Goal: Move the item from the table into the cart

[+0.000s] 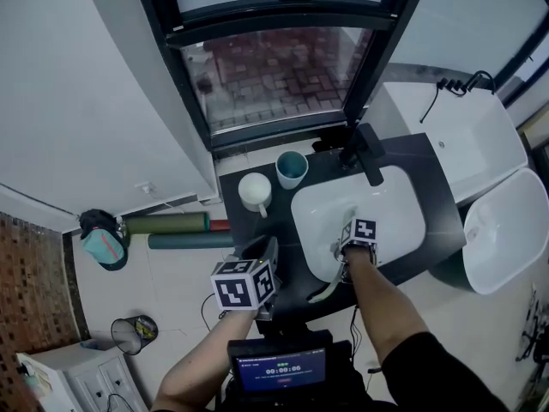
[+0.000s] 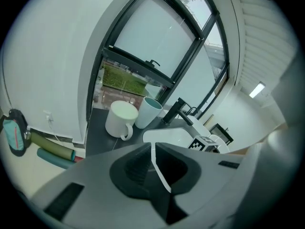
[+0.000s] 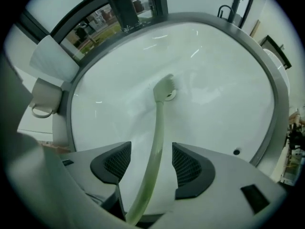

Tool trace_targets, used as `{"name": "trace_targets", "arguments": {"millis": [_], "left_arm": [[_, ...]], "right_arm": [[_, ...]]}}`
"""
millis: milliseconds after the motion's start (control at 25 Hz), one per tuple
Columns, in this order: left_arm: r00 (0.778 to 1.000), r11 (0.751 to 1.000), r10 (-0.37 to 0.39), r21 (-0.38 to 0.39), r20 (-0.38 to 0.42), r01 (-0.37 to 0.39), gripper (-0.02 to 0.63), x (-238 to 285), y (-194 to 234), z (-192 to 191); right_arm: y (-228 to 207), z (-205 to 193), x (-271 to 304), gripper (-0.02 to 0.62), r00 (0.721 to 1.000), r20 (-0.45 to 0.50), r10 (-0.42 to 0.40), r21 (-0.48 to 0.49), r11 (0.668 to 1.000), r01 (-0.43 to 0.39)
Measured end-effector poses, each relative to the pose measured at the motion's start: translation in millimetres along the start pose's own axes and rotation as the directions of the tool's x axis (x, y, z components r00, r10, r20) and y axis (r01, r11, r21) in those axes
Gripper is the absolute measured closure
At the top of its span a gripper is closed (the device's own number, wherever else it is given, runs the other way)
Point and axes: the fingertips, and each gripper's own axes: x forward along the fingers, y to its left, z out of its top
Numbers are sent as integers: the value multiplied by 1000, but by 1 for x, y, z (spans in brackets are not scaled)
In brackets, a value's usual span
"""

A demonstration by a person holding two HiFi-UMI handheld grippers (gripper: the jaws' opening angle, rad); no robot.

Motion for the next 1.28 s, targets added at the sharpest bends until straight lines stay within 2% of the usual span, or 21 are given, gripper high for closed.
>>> {"name": "trace_targets", "arguments": {"millis": [40, 80, 160, 280, 520, 680, 840, 960, 1120, 1200, 1280], "left_arm": [[1000, 1000, -7, -11, 0, 7, 563, 0, 1, -1], [1000, 1000, -14, -22, 4, 14, 563, 0, 2, -2], [999, 999, -26, -40, 20, 27, 563, -2, 4, -3], [999, 998, -41, -55, 23, 43, 563, -11, 5, -10], [998, 996, -53, -75, 36, 55, 563, -34, 0, -15], [995, 994, -82, -64, 61, 85, 563, -63, -19, -10], [986, 989, -133, -47, 98, 138, 572, -88, -45, -11], [978, 982, -178, -47, 110, 184, 583, -108, -68, -25], [961, 970, -239, -16, 142, 244, 594, -135, -115, -27], [945, 961, -273, 4, 179, 276, 595, -147, -144, -26], [929, 951, -307, 37, 205, 306, 595, -157, -177, -33]], "right_arm": [[-1, -2, 3, 354, 1000, -9, -12, 2, 1000, 12], [-3, -2, 5, 392, 999, -13, -35, -2, 999, 35], [-7, -3, 8, 520, 996, -30, -82, -14, 997, 82], [-7, -8, 12, 546, 992, -63, -108, -5, 994, 108], [-9, -9, -15, 566, 995, -15, -98, -4, 995, 98], [-7, -26, -53, 568, 999, 1, -52, -19, 998, 52], [-4, -36, -100, 568, 995, 98, 5, -37, 999, -2], [-7, -63, -130, 568, 985, 159, 74, -49, 997, -67], [-13, -82, -187, 568, 938, 274, 211, -84, 977, -195], [-26, -86, -217, 568, 899, 335, 282, -119, 959, -257], [-47, -94, -246, 568, 846, 395, 358, -156, 934, -323]]}}
